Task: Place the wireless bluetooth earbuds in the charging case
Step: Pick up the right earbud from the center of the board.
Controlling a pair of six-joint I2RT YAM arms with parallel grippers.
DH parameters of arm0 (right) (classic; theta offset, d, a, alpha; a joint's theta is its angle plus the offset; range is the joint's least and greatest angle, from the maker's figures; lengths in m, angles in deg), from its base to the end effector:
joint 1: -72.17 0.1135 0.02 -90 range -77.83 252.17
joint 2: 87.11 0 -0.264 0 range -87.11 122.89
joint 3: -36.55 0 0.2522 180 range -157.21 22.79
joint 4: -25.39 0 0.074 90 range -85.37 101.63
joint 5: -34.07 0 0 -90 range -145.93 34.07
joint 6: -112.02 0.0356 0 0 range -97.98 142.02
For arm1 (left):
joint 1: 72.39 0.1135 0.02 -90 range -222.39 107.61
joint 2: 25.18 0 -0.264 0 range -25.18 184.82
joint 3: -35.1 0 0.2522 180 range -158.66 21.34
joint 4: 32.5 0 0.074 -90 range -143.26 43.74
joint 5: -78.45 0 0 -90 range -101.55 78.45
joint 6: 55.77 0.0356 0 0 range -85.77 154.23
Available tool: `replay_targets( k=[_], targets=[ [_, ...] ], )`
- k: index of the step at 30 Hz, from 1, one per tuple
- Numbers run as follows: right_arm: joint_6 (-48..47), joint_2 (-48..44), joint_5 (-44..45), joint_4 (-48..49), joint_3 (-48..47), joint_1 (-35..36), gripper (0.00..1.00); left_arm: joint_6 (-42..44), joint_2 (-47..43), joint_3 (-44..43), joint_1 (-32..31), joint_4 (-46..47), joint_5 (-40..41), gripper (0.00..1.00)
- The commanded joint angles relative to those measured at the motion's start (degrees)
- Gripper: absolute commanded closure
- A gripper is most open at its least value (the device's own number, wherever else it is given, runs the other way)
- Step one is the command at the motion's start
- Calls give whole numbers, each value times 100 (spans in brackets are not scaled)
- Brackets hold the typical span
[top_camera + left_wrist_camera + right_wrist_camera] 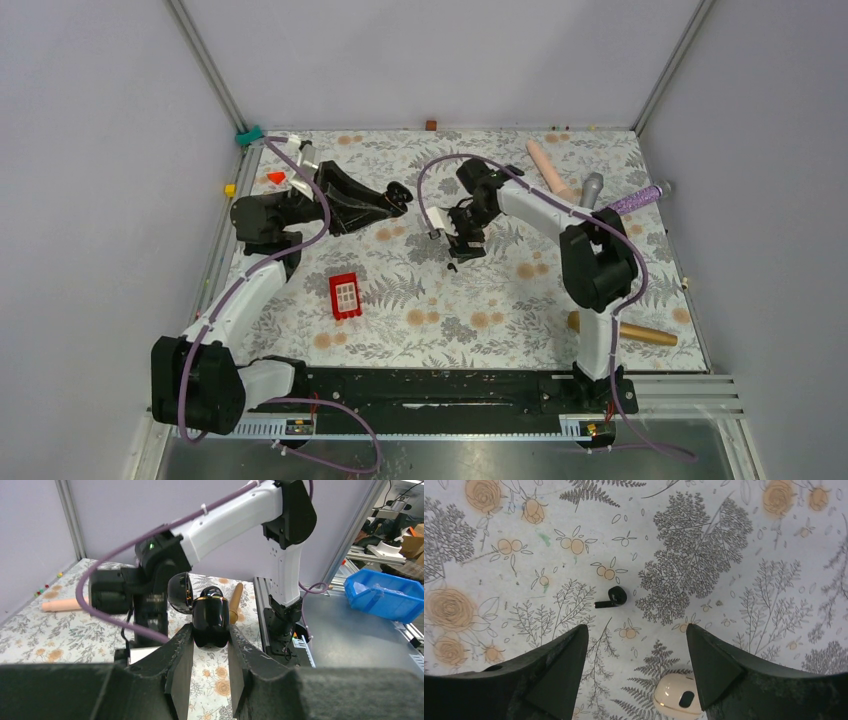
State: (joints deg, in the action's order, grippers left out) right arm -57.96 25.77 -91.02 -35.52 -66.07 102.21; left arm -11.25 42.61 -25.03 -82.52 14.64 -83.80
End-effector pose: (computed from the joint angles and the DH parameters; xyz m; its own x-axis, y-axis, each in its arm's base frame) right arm 0.3396 0.2200 0.2142 0.4190 -0.6885 -0.5920 -0.9061 -0.3595 -0.2232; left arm 0.2260 -0.0748 0.3782 -0.1153 -0.2002 -0.9729 0.9913 0.0400 -0.1258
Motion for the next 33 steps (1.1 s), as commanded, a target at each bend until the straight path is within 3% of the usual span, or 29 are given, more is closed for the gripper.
replay_targets(
  k=[1, 4, 9, 33],
  targets=[
    [-638, 300, 631, 145, -124, 379, 21, -440, -163, -164, 90, 866, -33, 100],
    [-699, 458, 851, 150, -176, 495, 26, -454, -178, -141, 103, 898, -18, 100],
    [-654, 649, 977, 59, -295, 571, 47, -454, -183, -118, 108, 905, 0, 100],
    [-852, 947, 1163, -302, -406, 785, 54, -445, -89, -111, 108, 927, 48, 100]
  ],
)
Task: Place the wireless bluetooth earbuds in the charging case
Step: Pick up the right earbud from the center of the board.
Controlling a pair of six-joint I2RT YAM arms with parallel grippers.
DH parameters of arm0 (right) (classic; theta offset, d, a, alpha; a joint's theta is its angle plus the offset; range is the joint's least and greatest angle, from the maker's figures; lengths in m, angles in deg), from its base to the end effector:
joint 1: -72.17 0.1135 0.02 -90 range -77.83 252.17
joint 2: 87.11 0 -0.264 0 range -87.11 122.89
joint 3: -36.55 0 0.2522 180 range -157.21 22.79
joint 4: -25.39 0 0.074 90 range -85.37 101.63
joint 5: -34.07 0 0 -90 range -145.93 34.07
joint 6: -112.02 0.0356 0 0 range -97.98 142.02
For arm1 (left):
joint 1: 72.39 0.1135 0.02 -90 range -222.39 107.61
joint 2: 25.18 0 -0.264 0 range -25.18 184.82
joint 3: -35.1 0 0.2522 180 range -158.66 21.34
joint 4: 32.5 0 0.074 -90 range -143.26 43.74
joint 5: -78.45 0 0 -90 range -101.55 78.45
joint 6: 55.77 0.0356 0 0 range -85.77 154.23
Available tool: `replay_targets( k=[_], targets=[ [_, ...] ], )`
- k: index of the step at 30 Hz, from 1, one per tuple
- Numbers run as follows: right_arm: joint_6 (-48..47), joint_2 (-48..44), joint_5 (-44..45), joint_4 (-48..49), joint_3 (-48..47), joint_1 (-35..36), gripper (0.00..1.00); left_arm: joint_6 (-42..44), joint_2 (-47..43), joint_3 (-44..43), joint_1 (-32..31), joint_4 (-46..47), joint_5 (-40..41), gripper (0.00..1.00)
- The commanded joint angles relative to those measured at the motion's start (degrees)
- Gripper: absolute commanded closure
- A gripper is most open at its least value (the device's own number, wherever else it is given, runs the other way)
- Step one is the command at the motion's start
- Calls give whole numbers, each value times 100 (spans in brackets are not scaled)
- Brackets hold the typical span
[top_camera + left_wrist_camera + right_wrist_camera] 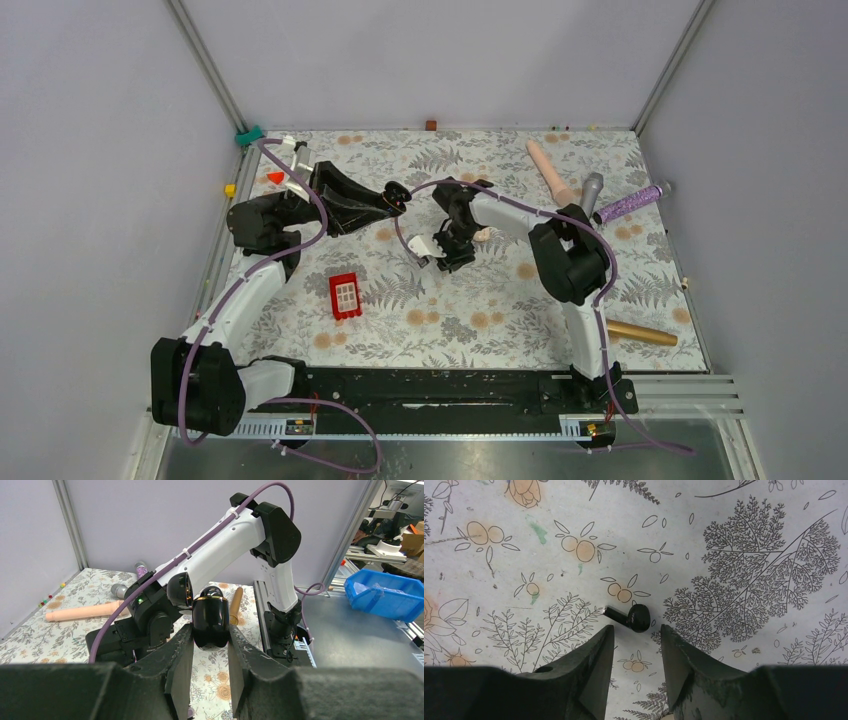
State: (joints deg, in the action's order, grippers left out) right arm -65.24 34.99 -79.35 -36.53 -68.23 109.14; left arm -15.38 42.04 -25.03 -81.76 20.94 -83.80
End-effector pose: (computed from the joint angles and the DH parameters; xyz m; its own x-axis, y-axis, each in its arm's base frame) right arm 0.3278 0.2645 0.1573 0.5729 -0.7160 -0.3990 -0.8132 -0.5572 -0.1678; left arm 0.2181 -0.0703 0.3872 -0.0692 -0.2239 -0.9721 0.9962 0.0358 -0.0792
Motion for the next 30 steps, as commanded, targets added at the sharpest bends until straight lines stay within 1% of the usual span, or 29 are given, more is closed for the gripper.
replay_targets(
  k=[1, 8, 19, 26, 30],
  targets=[
    [-120, 24, -28, -200, -195, 98, 54, -32, -29, -109, 37, 302, 47, 100],
    [103, 82, -148, -471, -526, 105, 50, -7, -22, -92, 35, 303, 59, 100],
    [270, 324, -134, -844, -891, 112, 50, 56, -38, -62, 35, 267, 71, 100],
    [293, 415, 10, -858, -854, 180, 51, 69, -23, -54, 33, 265, 76, 100],
    [359, 420, -49, -863, -902, 192, 51, 82, -23, -39, 35, 271, 86, 100]
  ],
)
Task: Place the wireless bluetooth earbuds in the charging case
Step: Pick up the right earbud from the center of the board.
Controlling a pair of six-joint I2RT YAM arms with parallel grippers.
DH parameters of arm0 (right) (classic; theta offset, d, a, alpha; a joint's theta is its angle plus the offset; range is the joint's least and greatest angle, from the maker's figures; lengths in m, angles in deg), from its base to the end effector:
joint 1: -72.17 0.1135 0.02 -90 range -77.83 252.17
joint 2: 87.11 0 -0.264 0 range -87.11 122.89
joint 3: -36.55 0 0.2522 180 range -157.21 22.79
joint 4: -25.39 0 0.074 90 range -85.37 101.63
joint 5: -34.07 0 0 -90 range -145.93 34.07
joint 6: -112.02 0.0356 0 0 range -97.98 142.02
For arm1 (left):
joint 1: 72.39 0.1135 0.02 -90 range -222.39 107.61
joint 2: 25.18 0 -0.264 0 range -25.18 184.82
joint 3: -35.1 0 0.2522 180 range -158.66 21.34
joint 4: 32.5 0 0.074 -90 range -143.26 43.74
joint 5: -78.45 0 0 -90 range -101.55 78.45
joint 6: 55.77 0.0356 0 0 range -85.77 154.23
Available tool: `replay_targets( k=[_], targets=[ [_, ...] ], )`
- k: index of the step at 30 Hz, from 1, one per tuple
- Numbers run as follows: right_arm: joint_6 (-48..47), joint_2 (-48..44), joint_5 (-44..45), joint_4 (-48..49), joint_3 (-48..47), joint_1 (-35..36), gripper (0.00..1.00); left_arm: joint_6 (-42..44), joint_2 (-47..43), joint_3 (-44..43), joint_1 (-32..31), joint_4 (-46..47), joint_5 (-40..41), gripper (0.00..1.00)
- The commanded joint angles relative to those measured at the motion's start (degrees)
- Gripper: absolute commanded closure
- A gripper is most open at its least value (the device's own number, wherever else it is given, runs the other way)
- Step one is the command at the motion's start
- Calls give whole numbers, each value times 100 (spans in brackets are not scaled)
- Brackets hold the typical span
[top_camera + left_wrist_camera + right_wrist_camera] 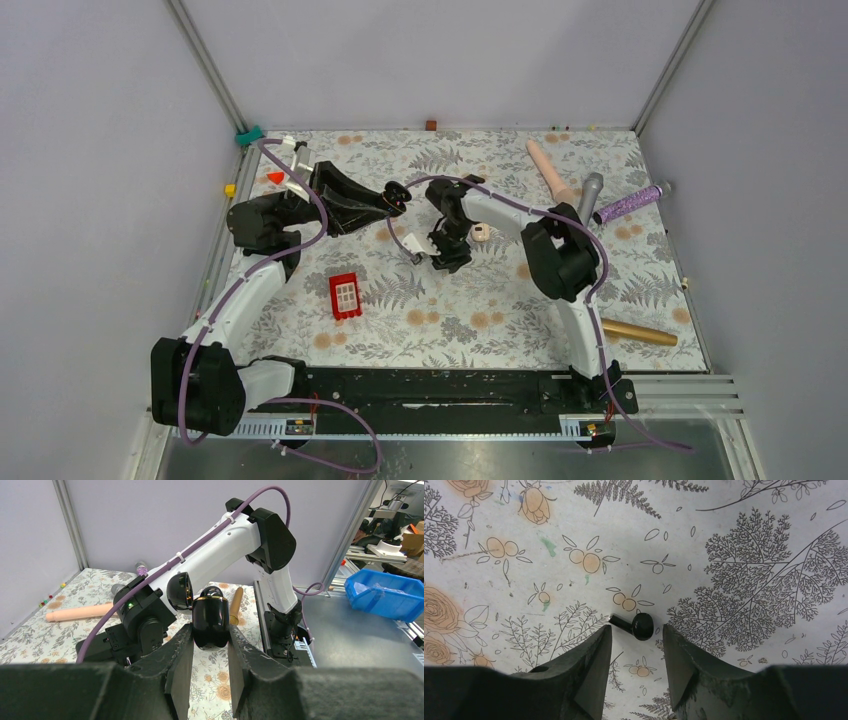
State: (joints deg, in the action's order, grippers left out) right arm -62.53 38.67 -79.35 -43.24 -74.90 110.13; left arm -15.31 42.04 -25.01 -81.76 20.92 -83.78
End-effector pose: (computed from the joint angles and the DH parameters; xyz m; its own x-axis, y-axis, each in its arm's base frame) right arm 0.3317 0.2767 0.1594 0.5258 -0.7484 -0.4043 -0.8362 -0.5418 -0.0845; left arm 0.2181 -0.0704 0.3871 -0.0687 -0.2240 -0.9722 0.9962 0.0363 -0.0787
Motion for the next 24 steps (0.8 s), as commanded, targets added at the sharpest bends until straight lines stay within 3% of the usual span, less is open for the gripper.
replay_targets(
  k=[1, 9, 18, 24],
  targets=[
    [108, 46, -73, -191, -253, 100, 51, 76, -20, -41, 32, 266, 86, 100],
    [265, 218, 82, -311, -477, 145, 59, 102, -36, -16, 37, 261, 84, 100],
    [475, 450, 344, -591, -798, 152, 56, 120, -33, -15, 38, 261, 77, 100],
    [616, 617, 439, -857, -1082, 155, 61, 135, -30, -15, 33, 261, 77, 100]
  ],
)
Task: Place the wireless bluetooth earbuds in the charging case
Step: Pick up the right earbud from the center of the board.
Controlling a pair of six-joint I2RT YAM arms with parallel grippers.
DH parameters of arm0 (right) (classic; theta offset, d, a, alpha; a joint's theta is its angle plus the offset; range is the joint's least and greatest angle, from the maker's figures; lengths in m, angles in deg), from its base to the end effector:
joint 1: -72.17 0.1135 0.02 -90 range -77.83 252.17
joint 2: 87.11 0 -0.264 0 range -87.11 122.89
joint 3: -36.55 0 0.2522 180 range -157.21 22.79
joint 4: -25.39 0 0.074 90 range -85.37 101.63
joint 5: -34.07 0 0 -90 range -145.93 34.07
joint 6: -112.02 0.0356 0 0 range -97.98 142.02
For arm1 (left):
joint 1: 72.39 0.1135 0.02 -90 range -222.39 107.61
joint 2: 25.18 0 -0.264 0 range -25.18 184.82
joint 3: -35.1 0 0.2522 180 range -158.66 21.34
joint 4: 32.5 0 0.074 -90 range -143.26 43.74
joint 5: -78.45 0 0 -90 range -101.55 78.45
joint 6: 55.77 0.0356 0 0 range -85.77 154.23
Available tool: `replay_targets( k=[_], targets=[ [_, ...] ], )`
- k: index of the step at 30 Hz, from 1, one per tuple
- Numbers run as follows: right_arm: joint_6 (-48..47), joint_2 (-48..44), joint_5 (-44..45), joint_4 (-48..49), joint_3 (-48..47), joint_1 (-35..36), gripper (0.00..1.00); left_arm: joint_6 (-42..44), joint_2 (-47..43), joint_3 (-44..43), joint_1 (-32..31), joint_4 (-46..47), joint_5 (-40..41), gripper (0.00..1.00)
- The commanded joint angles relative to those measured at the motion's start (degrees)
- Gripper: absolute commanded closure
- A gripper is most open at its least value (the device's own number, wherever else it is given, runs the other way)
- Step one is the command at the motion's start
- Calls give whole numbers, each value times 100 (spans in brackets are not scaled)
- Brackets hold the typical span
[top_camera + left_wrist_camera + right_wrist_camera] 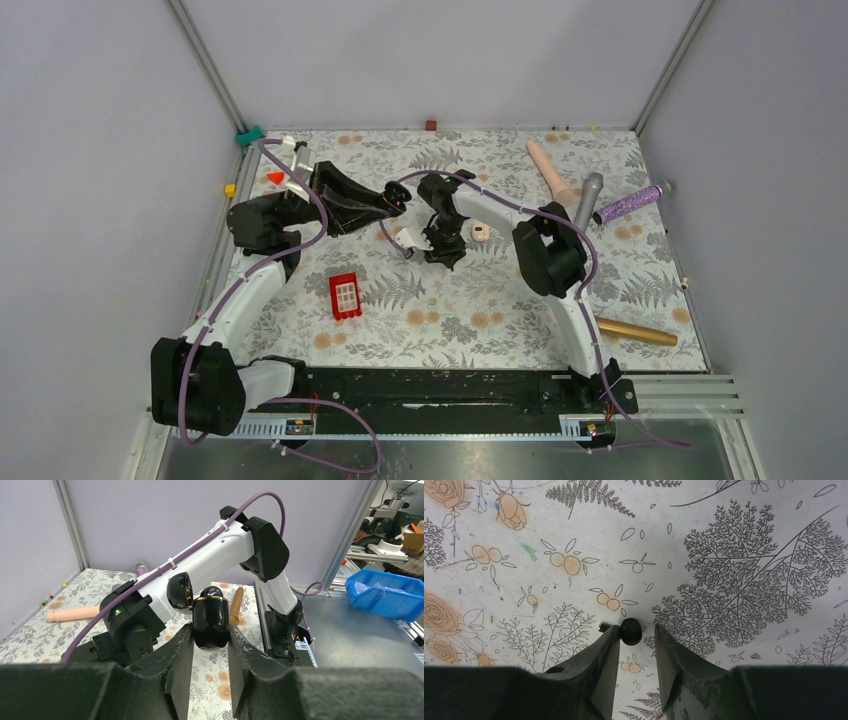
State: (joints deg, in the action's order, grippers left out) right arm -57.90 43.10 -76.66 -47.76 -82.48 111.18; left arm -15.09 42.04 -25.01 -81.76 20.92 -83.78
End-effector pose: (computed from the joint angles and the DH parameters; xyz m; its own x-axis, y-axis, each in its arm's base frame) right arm 0.3405 0.2921 0.1594 0.4710 -0.8035 -0.3641 -0.8691 -0.4934 -0.0356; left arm 0.2181 -0.0704 0.3871 -0.0648 -0.2239 -0.9725 0.9965 0.0372 -0.0750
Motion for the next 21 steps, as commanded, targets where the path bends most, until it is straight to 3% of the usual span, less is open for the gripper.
replay_targets(
  k=[1, 12, 17, 21],
  targets=[
    [196, 212, 186, -445, -394, 54, 63, 108, -40, -12, 37, 261, 74, 100],
    [474, 250, 202, -680, -761, 54, 84, 124, -49, -2, 38, 261, 92, 100],
    [1105, -183, 320, -227, -654, 45, 88, 252, -70, 33, 38, 84, 201, 100],
    [1715, -926, 657, 763, 68, -1, 88, 488, -114, 80, 32, -243, 376, 100]
  ],
)
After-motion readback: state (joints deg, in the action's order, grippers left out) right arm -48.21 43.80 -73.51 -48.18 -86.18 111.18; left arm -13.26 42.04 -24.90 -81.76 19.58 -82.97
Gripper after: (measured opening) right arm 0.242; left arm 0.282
